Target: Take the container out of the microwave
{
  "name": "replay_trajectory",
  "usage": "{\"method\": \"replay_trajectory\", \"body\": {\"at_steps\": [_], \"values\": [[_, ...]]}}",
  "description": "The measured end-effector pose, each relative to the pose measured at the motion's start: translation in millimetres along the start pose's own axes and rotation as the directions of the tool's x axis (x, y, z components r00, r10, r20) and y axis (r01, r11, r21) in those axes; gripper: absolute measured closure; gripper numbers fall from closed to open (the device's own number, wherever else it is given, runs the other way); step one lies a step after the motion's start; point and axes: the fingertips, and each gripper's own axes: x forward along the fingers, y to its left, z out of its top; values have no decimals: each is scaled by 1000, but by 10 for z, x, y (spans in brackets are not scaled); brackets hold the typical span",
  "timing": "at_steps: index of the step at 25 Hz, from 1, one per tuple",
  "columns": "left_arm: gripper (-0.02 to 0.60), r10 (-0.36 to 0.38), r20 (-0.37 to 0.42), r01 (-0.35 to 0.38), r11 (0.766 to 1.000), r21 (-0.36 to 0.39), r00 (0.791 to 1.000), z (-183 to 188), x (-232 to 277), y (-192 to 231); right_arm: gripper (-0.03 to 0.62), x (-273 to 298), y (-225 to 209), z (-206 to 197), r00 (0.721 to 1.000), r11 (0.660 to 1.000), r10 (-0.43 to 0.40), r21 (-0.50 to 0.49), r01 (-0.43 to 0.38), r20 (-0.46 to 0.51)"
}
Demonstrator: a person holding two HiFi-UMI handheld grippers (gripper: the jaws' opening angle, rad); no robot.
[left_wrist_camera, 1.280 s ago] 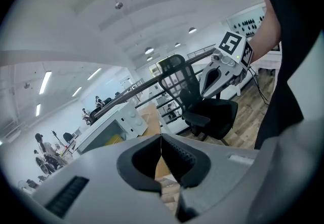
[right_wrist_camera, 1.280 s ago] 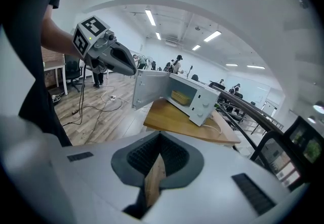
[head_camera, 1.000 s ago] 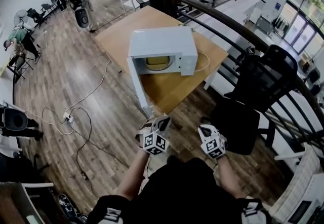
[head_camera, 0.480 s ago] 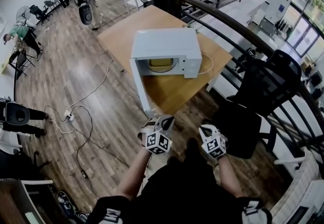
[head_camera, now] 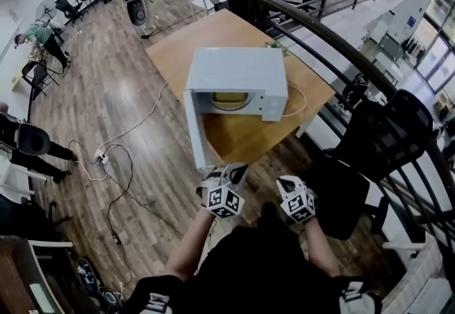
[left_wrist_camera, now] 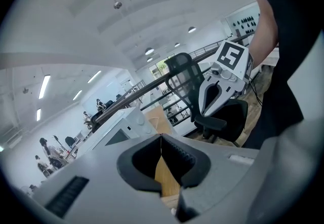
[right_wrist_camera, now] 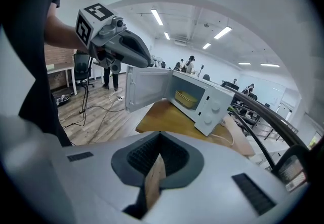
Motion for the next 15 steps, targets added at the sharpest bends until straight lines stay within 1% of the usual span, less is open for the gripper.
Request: {"method": "replay_trajectory", "body": {"at_steps": [6, 11, 15], "values": [[578, 53, -32, -53, 998, -18, 998, 143, 289, 199, 597, 59, -488, -128, 1000, 1000, 28, -10, -29, -7], [578, 84, -67, -87, 996, -36, 994, 280, 514, 222, 595, 102, -777, -202, 997, 996, 78, -38, -77, 11], [578, 110, -100, -116, 992, -53, 989, 303, 678, 351, 595, 230, -970, -138, 992, 990, 123, -67, -121, 30]]}}
